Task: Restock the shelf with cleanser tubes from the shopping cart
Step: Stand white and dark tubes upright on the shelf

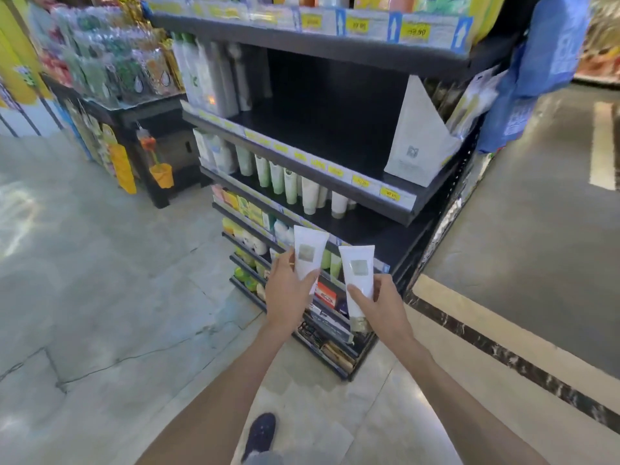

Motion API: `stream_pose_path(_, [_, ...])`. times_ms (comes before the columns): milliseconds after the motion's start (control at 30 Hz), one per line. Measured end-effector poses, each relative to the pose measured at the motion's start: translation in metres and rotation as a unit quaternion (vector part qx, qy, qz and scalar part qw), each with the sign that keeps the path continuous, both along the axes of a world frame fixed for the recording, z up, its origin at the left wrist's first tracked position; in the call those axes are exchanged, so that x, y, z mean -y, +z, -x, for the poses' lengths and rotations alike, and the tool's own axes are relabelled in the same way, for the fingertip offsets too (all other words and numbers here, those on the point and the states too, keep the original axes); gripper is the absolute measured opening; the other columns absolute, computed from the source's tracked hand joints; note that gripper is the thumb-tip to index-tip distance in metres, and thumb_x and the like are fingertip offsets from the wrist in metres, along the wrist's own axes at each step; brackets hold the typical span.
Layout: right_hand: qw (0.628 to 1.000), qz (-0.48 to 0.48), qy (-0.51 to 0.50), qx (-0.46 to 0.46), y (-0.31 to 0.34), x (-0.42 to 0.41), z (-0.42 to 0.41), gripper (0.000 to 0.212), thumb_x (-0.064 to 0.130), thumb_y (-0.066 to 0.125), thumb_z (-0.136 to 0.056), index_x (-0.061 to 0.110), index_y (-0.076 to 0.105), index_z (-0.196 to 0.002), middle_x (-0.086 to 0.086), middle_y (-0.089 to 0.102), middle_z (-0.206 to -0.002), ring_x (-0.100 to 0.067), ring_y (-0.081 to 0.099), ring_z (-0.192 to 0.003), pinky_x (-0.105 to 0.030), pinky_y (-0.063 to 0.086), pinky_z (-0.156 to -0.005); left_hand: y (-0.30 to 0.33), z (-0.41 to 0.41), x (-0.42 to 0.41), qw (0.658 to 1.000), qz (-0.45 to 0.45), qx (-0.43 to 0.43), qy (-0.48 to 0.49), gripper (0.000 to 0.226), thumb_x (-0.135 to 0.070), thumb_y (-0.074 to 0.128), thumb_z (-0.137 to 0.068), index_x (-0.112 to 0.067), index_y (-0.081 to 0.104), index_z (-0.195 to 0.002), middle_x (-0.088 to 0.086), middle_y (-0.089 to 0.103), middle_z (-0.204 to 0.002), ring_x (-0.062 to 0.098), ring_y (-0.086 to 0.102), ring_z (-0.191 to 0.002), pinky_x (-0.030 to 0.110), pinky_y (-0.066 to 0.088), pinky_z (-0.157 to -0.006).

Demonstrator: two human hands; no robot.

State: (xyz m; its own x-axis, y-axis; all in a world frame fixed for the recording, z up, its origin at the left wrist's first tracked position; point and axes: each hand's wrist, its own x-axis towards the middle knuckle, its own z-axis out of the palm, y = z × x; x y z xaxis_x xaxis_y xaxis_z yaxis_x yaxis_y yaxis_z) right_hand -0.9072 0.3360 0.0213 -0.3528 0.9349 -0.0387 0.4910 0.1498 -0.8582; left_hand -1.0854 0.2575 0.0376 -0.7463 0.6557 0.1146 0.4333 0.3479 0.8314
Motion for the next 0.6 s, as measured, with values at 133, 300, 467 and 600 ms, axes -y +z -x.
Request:
stream_pose_path(133, [0.999, 0.009, -0.045, -0.005, -0.009, -0.014, 0.047, 0.041, 0.055, 0.070, -0.090, 0.037, 0.046, -0.118, 0.024, 0.058, -0.109, 0.001, 0.063, -0.096, -0.025, 0.058, -0.074, -0.004, 0.053, -0.047, 0.998, -0.022, -0.007, -0.061, 0.059, -0.036, 0.081, -0.088, -0.020, 0.054, -0.138, 0.000, 0.063, -0.130, 0.019, 0.063, -0.115, 0.044, 0.056, -0.096])
stream_pose_path(300, [0.994, 0.021, -0.108, -0.015, -0.015, -0.020, 0.095, 0.046, 0.056, 0.071, -0.090, 0.035, 0.046, -0.123, 0.019, 0.061, -0.111, -0.005, 0.065, -0.097, -0.037, 0.064, -0.074, -0.014, 0.105, -0.094, 0.983, -0.079, 0.090, -0.138, 0.048, -0.038, 0.079, -0.082, -0.035, 0.051, -0.121, -0.015, 0.061, -0.118, 0.007, 0.064, -0.107, 0.044, 0.058, -0.092])
stream_pose_path(467, [0.987, 0.010, -0.157, -0.014, -0.024, -0.028, 0.122, 0.050, 0.057, 0.071, -0.089, 0.031, 0.047, -0.125, 0.017, 0.063, -0.113, -0.005, 0.065, -0.100, -0.033, 0.063, -0.076, -0.024, 0.132, -0.135, 0.970, -0.117, 0.099, -0.191, 0.060, -0.040, 0.076, -0.087, -0.020, 0.043, -0.132, -0.002, 0.058, -0.119, 0.013, 0.063, -0.107, 0.041, 0.057, -0.090])
stream_pose_path(600, [0.984, 0.004, -0.180, -0.009, -0.028, -0.038, 0.133, 0.052, 0.055, 0.071, -0.090, 0.028, 0.049, -0.129, 0.014, 0.063, -0.117, -0.005, 0.064, -0.101, -0.027, 0.060, -0.077, -0.034, 0.142, -0.170, 0.965, -0.106, 0.092, -0.220, 0.059, -0.039, 0.076, -0.087, -0.019, 0.044, -0.132, -0.003, 0.057, -0.121, 0.017, 0.062, -0.109, 0.044, 0.057, -0.092])
